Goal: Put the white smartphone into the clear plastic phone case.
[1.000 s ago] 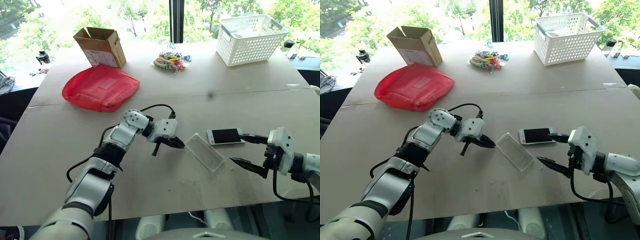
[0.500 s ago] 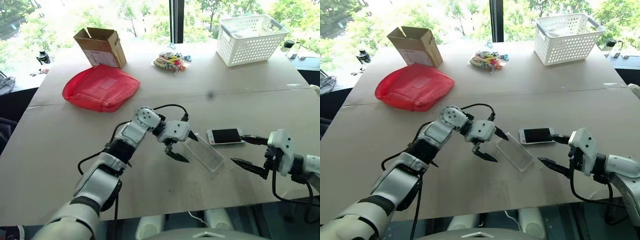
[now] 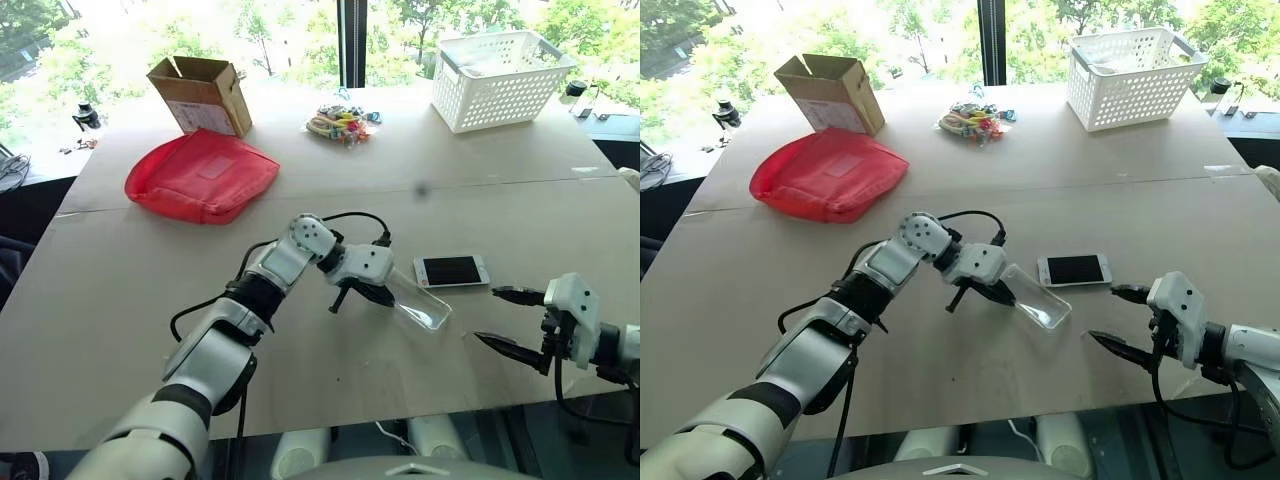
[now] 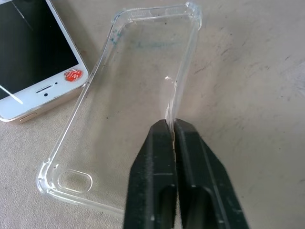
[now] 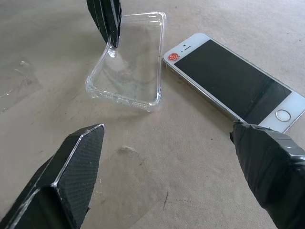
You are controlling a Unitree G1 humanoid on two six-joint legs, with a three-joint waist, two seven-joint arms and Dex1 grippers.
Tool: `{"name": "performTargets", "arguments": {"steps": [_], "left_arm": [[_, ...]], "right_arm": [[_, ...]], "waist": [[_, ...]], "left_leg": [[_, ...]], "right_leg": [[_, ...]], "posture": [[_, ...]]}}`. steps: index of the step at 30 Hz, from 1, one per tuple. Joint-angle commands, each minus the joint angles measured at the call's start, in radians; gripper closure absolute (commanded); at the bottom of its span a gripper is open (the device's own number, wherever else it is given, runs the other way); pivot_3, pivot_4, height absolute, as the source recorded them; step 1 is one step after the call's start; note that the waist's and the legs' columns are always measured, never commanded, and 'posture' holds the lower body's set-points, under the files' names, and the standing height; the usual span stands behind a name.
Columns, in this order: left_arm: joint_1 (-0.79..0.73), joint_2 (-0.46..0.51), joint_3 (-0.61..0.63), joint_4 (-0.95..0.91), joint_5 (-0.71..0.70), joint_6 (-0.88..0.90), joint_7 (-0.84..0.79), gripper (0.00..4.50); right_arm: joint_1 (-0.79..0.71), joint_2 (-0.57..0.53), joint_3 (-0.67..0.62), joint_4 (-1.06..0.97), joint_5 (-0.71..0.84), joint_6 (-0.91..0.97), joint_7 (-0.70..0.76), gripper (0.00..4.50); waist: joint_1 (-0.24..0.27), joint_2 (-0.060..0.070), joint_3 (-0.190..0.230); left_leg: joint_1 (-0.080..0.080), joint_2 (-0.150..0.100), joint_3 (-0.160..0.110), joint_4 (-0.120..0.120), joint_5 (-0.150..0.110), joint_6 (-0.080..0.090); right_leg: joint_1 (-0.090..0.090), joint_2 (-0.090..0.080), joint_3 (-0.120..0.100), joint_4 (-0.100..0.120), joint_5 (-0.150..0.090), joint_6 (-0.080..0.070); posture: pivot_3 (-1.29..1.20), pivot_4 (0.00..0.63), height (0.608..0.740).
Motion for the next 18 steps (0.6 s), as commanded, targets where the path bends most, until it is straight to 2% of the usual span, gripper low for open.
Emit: {"name": "performTargets", "arguments": {"steps": [1, 7, 11, 15, 18], "left_arm": [[0.062, 0.072, 0.053, -0.098, 0.016, 0.107, 0.073, 4.44], [0.179, 0.167, 0.134, -0.282, 0.038, 0.296, 0.242, 4.44], [0.241, 0.17, 0.198, -0.422, 0.023, 0.48, 0.371, 4.44], [0.306, 0.158, 0.209, -0.592, 0.011, 0.699, 0.465, 4.44], [0.344, 0.144, 0.192, -0.689, 0.004, 0.8, 0.522, 4.44]], "right_arm": [[-0.027, -0.002, -0.018, -0.02, 0.016, -0.023, 0.011, 0.0], [-0.068, 0.0, 0.003, -0.008, 0.016, -0.019, 0.02, 0.0], [-0.117, 0.002, 0.032, 0.014, 0.01, -0.025, 0.03, 0.0], [-0.164, 0.01, 0.052, 0.033, 0.012, -0.034, 0.039, 0.0], [-0.194, 0.022, 0.061, 0.041, 0.023, -0.034, 0.04, 0.0]], "waist": [[-0.004, 0.0, 0.0], [-0.017, 0.001, 0.0], [-0.018, 0.001, 0.0], [-0.018, 0.001, 0.0], [-0.017, 0.0, 0.0]], "left_leg": [[0.0, 0.001, 0.0, 0.0, 0.0, 0.0], [0.001, 0.002, 0.0, 0.0, 0.0, 0.0], [0.001, 0.002, 0.0, 0.0, 0.0, 0.0], [0.001, 0.002, -0.001, 0.0, 0.0, 0.0], [0.0, 0.003, -0.001, 0.0, 0.0, 0.0]], "right_leg": [[0.0, 0.0, 0.0, 0.0, 0.0, 0.0], [0.0, 0.001, 0.0, 0.001, 0.0, 0.0], [0.0, 0.001, 0.001, 0.001, 0.0, 0.0], [0.0, 0.001, 0.0, 0.0, 0.0, 0.0], [0.0, 0.001, 0.0, 0.0, 0.0, 0.0]], "posture": [[0.0, 0.15, 0.74], [0.0, 0.15, 0.74], [0.0, 0.15, 0.74], [0.0, 0.15, 0.74], [0.0, 0.15, 0.74]]}}
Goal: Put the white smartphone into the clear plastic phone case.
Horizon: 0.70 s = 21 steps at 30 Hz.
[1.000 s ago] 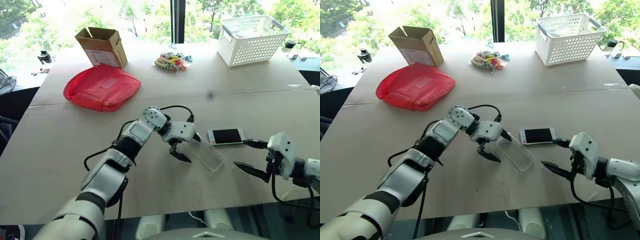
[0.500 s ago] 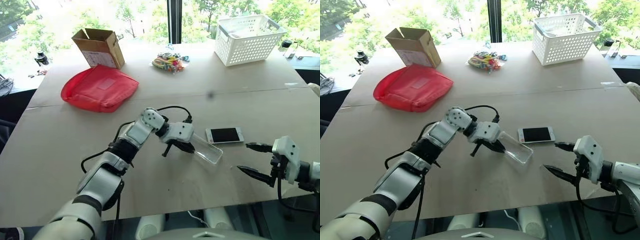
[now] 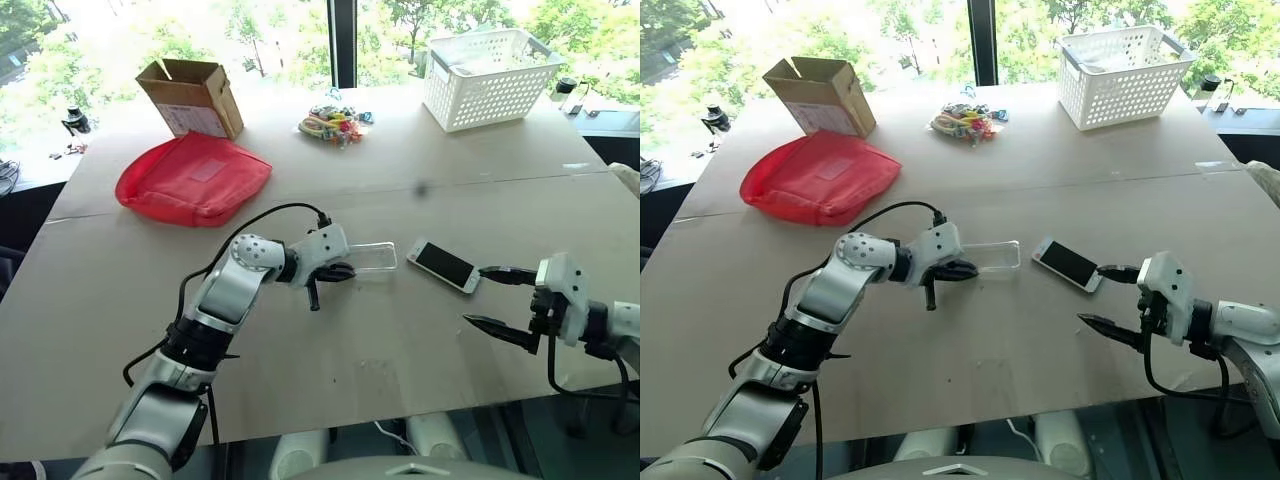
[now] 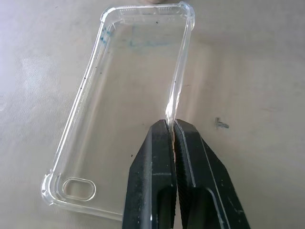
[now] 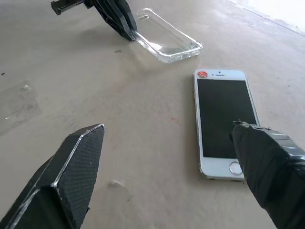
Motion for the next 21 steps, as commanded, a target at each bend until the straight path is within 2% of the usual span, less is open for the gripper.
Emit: {"name": "performTargets", "arguments": {"steps": [1, 2, 3, 5, 6, 11, 14, 21], "left_arm": [[0.039, -0.006, -0.012, -0.108, -0.01, 0.116, 0.057, 4.18], [0.046, -0.006, -0.019, -0.125, -0.019, 0.125, 0.059, 3.86], [0.048, -0.006, -0.022, -0.133, -0.024, 0.135, 0.064, 3.73], [0.047, 0.002, -0.024, -0.141, -0.028, 0.122, 0.073, 2.7], [0.046, 0.005, -0.024, -0.142, -0.029, 0.119, 0.081, 2.48], [0.013, -0.009, 0.069, -0.133, -0.106, 0.053, 0.094, 0.03], [0.01, -0.019, 0.158, -0.17, -0.224, 0.037, 0.059, 0.03], [0.054, 0.104, 0.278, -0.255, -0.403, 0.05, -0.051, 0.03]], "right_arm": [[-0.033, 0.013, 0.003, -0.008, 0.021, -0.015, 0.008, 0.0], [-0.039, 0.015, 0.005, -0.007, 0.022, -0.015, 0.009, 0.0], [-0.042, 0.016, 0.005, -0.004, 0.022, -0.015, 0.011, 0.0], [-0.043, 0.013, 0.005, 0.001, 0.019, -0.016, 0.015, 0.0], [-0.042, 0.012, 0.004, 0.003, 0.018, -0.017, 0.016, 0.0], [-0.054, 0.035, 0.011, 0.018, 0.0, -0.027, -0.014, 0.0], [-0.074, 0.056, 0.025, 0.067, -0.043, -0.058, -0.042, 0.0], [-0.137, 0.087, 0.105, 0.233, -0.166, -0.083, -0.097, 0.0]], "waist": [[0.0, 0.0, 0.0], [0.0, 0.0, 0.0], [0.001, 0.0, 0.0], [0.004, 0.0, 0.0], [0.005, 0.0, 0.0], [0.01, 0.0, 0.0], [0.013, 0.0, 0.0], [0.018, 0.0, 0.001]], "left_leg": [[0.0, 0.0, 0.0, 0.0, 0.0, 0.0], [0.0, 0.0, 0.0, 0.0, 0.0, 0.0], [0.0, 0.0, 0.0, 0.0, 0.0, 0.0], [0.0, 0.0, 0.0, 0.0, 0.0, 0.0], [0.0, 0.0, 0.0, 0.0, 0.0, 0.0], [0.0, 0.0, 0.0, 0.0, 0.0, 0.0], [-0.001, 0.001, 0.0, 0.0, 0.0, 0.0], [-0.001, 0.0, 0.001, 0.0, 0.0, 0.0]], "right_leg": [[0.0, 0.0, 0.0, 0.0, 0.0, 0.0], [0.0, 0.0, 0.0, 0.0, 0.0, 0.0], [0.0, 0.0, 0.0, 0.0, 0.0, 0.0], [0.0, 0.0, 0.0, 0.0, 0.0, 0.0], [0.0, 0.0, 0.0, 0.0, 0.0, 0.0], [0.0, -0.001, 0.0, 0.0, 0.0, 0.0], [-0.001, -0.001, 0.0, 0.0, 0.0, 0.0], [-0.001, -0.002, 0.0, -0.001, 0.0, 0.0]], "posture": [[0.0, 0.15, 0.74], [0.0, 0.15, 0.74], [0.0, 0.15, 0.74], [0.0, 0.15, 0.74], [0.0, 0.15, 0.74], [0.0, 0.15, 0.74], [0.0, 0.15, 0.74], [0.0, 0.15, 0.74]]}}
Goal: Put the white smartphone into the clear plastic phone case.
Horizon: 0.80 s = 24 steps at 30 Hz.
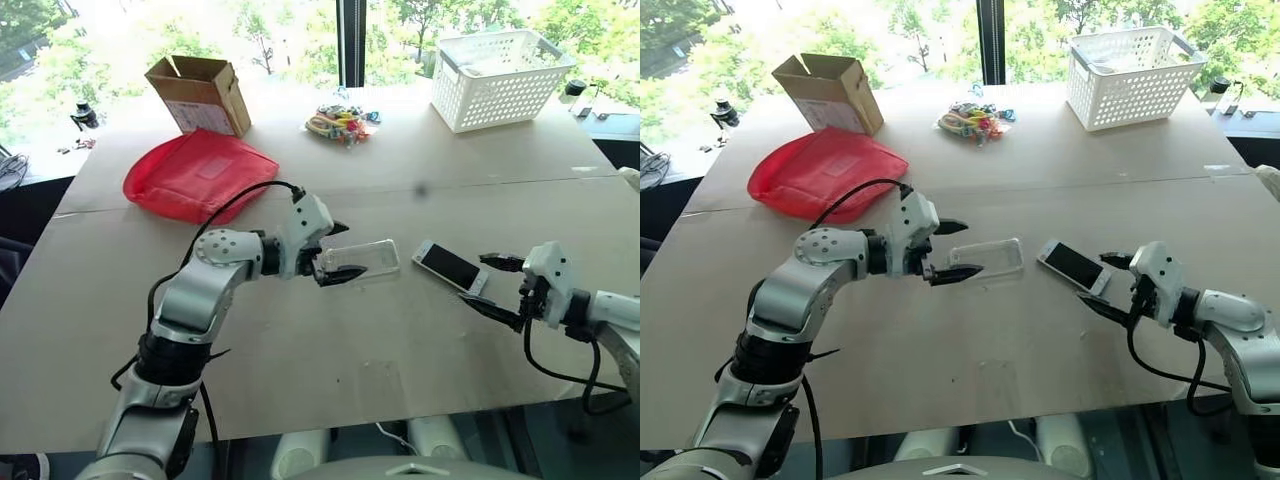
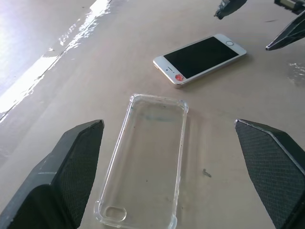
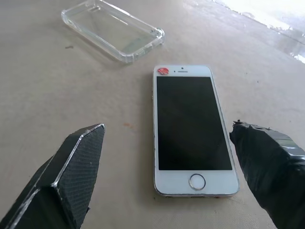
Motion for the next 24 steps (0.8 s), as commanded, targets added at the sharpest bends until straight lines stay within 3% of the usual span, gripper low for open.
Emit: {"name": "performTargets", "arguments": {"steps": [1, 8, 19, 20, 21, 23, 24], "left_arm": [[0.011, 0.053, 0.084, -0.082, -0.108, 0.007, -0.049, 0.03], [0.062, 0.129, 0.127, -0.139, -0.187, 0.022, -0.031, 0.03], [0.103, 0.135, 0.123, -0.17, -0.258, 0.01, 0.002, 0.03], [0.106, 0.14, 0.12, -0.17, -0.263, 0.009, -0.001, 0.0], [0.108, 0.146, 0.118, -0.169, -0.267, 0.007, -0.006, 0.0], [0.112, 0.159, 0.11, -0.165, -0.261, -0.001, -0.013, 0.0], [0.111, 0.164, 0.105, -0.16, -0.257, -0.005, -0.015, 0.0]], "right_arm": [[-0.039, 0.009, 0.032, 0.042, -0.029, -0.017, -0.005, 0.0], [-0.143, 0.03, 0.104, 0.209, -0.083, -0.065, 0.034, 0.0], [-0.157, 0.024, 0.159, 0.362, -0.109, -0.069, 0.144, 0.0], [-0.158, 0.024, 0.16, 0.368, -0.114, -0.077, 0.144, 0.49], [-0.158, 0.023, 0.161, 0.371, -0.119, -0.085, 0.143, 0.6], [-0.156, 0.018, 0.171, 0.38, -0.142, -0.111, 0.137, 1.5], [-0.158, 0.017, 0.176, 0.387, -0.152, -0.124, 0.134, 1.61]], "waist": [[0.0, 0.0, 0.0], [0.002, 0.001, 0.0], [0.001, -0.001, -0.001], [0.001, -0.002, -0.001], [0.001, -0.002, -0.001], [0.002, -0.002, -0.001], [0.002, -0.002, -0.001]], "left_leg": [[0.0, 0.0, 0.0, 0.0, 0.0, 0.0], [0.0, 0.0, 0.0, 0.0, 0.0, 0.0], [0.001, 0.0, 0.0, 0.0, 0.0, 0.0], [0.001, 0.0, 0.0, 0.0, 0.0, 0.0], [0.001, 0.0, 0.0, 0.0, 0.0, 0.0], [0.001, 0.0, 0.0, 0.0, 0.0, 0.0], [0.001, 0.0, -0.001, 0.0, 0.0, 0.0]], "right_leg": [[0.0, 0.0, 0.0, 0.0, 0.0, 0.0], [0.0, 0.0, 0.0, 0.0, 0.0, 0.0], [0.001, 0.0, 0.0, 0.0, 0.0, 0.0], [0.001, 0.0, 0.0, 0.0, 0.0, 0.0], [0.001, 0.0, 0.0, 0.0, 0.0, 0.0], [0.001, 0.0, 0.0, 0.0, 0.0, 0.0], [0.001, 0.0, -0.001, 0.0, 0.0, 0.0]], "posture": [[0.0, 0.15, 0.74], [0.0, 0.15, 0.74], [0.0, 0.15, 0.74], [0.0, 0.15, 0.74], [0.0, 0.15, 0.74], [0.0, 0.15, 0.74], [0.0, 0.15, 0.74]]}}
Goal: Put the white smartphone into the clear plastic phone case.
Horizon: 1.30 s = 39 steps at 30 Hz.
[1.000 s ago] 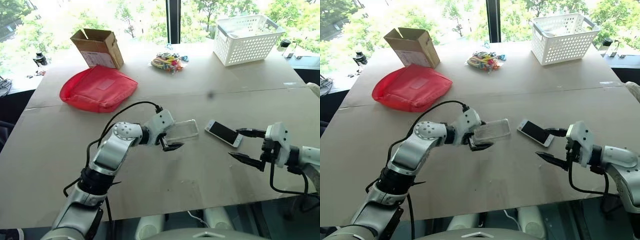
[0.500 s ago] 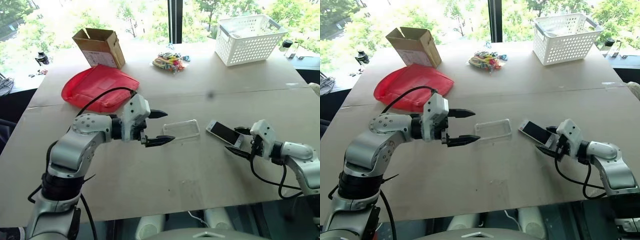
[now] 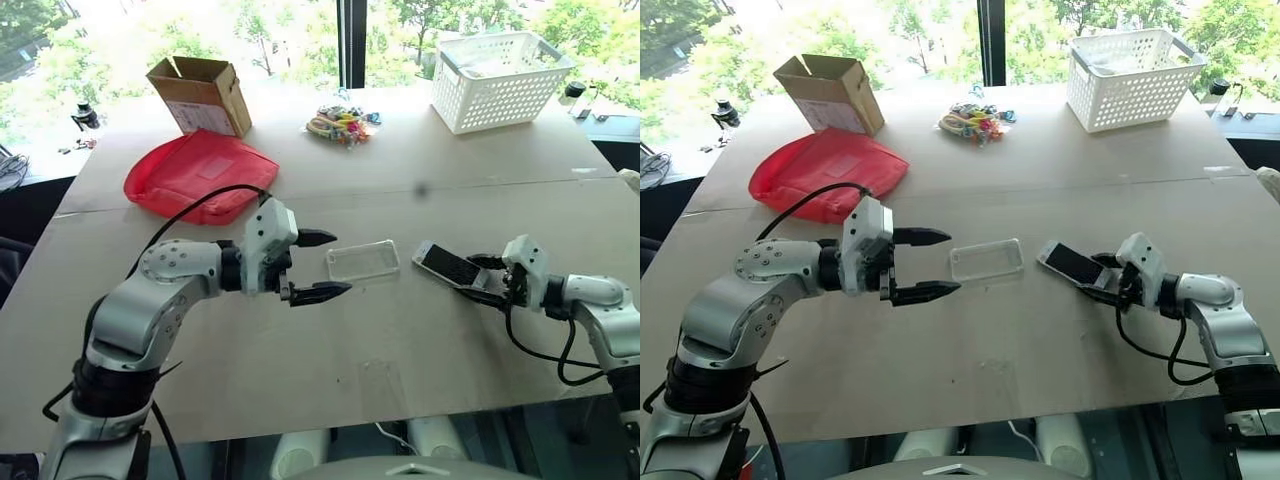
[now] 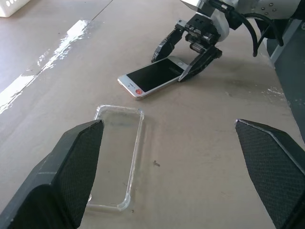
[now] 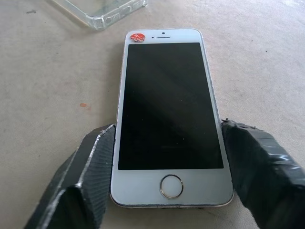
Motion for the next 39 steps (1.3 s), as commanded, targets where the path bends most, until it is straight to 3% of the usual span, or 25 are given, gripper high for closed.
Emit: {"name": "performTargets", "arguments": {"steps": [1, 9, 15, 18, 22, 24, 25, 27, 33, 39], "left_arm": [[-0.002, 0.026, -0.003, -0.014, -0.002, -0.029, -0.013, 0.0], [-0.004, 0.041, -0.015, 0.01, 0.006, -0.054, -0.01, 0.0], [-0.063, 0.056, -0.041, 0.093, 0.038, 0.002, 0.025, 0.0], [-0.102, 0.04, -0.036, 0.141, 0.035, -0.025, 0.018, 0.85], [-0.134, 0.028, -0.034, 0.215, 0.062, -0.093, 0.014, 2.77], [-0.143, 0.025, -0.038, 0.242, 0.068, -0.118, 0.005, 3.41], [-0.145, 0.025, -0.041, 0.248, 0.07, -0.124, 0.001, 3.95], [-0.151, 0.016, -0.043, 0.266, 0.068, -0.135, -0.007, 4.47], [-0.148, -0.012, -0.078, 0.295, 0.08, -0.173, -0.049, 4.47], [-0.169, -0.021, -0.158, 0.364, 0.172, -0.274, -0.088, 4.47]], "right_arm": [[0.035, -0.008, 0.061, 0.053, -0.073, -0.019, 0.008, 1.6], [0.018, 0.01, 0.052, 0.043, -0.07, -0.066, -0.009, 1.6], [-0.139, 0.025, 0.033, 0.069, -0.065, -0.139, -0.002, 1.6], [-0.228, 0.03, 0.04, 0.093, -0.056, -0.15, 0.032, 1.6], [-0.342, 0.04, 0.083, 0.101, -0.049, -0.148, 0.126, 1.6], [-0.387, 0.05, 0.116, 0.098, -0.05, -0.145, 0.186, 1.6], [-0.397, 0.053, 0.125, 0.099, -0.05, -0.143, 0.203, 1.6], [-0.433, 0.059, 0.166, 0.112, -0.067, -0.148, 0.256, 1.6], [-0.561, 0.088, 0.29, 0.209, -0.146, -0.178, 0.385, 1.6], [-0.706, 0.15, 0.358, 0.372, -0.234, -0.232, 0.407, 1.6]], "waist": [[0.0, 0.0, 0.0], [-0.001, -0.001, -0.001], [-0.016, 0.0, 0.001], [-0.024, 0.001, 0.003], [-0.025, 0.001, 0.003], [-0.027, 0.001, 0.003], [-0.027, 0.001, 0.003], [-0.025, 0.001, 0.003], [-0.023, 0.002, 0.004], [-0.026, 0.002, 0.004]], "left_leg": [[0.0, 0.0, 0.0, 0.0, 0.0, 0.0], [0.004, 0.0, 0.0, 0.0, 0.0, 0.0], [0.006, 0.0, 0.002, 0.0, 0.0, 0.0], [0.006, 0.0, 0.003, 0.0, 0.0, 0.0], [0.006, 0.0, 0.001, -0.005, 0.0, 0.0], [0.002, 0.0, 0.0, -0.006, 0.0, 0.0], [-0.001, 0.0, 0.0, -0.006, 0.0, -0.001], [-0.002, 0.0, -0.001, -0.007, 0.001, -0.001], [-0.004, -0.001, -0.001, -0.006, 0.0, -0.001], [-0.003, -0.002, 0.0, -0.006, 0.002, -0.003]], "right_leg": [[0.0, 0.0, 0.0, 0.0, 0.0, 0.0], [0.005, 0.0, 0.0, -0.001, 0.0, 0.0], [0.005, 0.001, 0.002, 0.0, 0.0, 0.0], [0.005, 0.001, 0.002, 0.0, 0.0, 0.0], [0.002, 0.0, 0.002, -0.001, 0.0, 0.0], [-0.003, 0.0, 0.003, -0.001, 0.0, 0.0], [-0.006, 0.0, 0.003, -0.001, 0.0, 0.0], [-0.007, 0.0, 0.002, -0.001, 0.0, 0.0], [-0.007, -0.003, 0.002, -0.002, 0.001, 0.0], [-0.008, -0.002, 0.002, -0.001, 0.0, 0.0]], "posture": [[0.0, 0.15, 0.74], [0.0, 0.15, 0.74], [0.0, 0.15, 0.74], [0.0, 0.15, 0.74], [0.0, 0.15, 0.74], [0.0, 0.15, 0.74], [0.0, 0.15, 0.74], [0.0, 0.15, 0.74], [0.0, 0.15, 0.74], [0.0, 0.15, 0.74]]}}
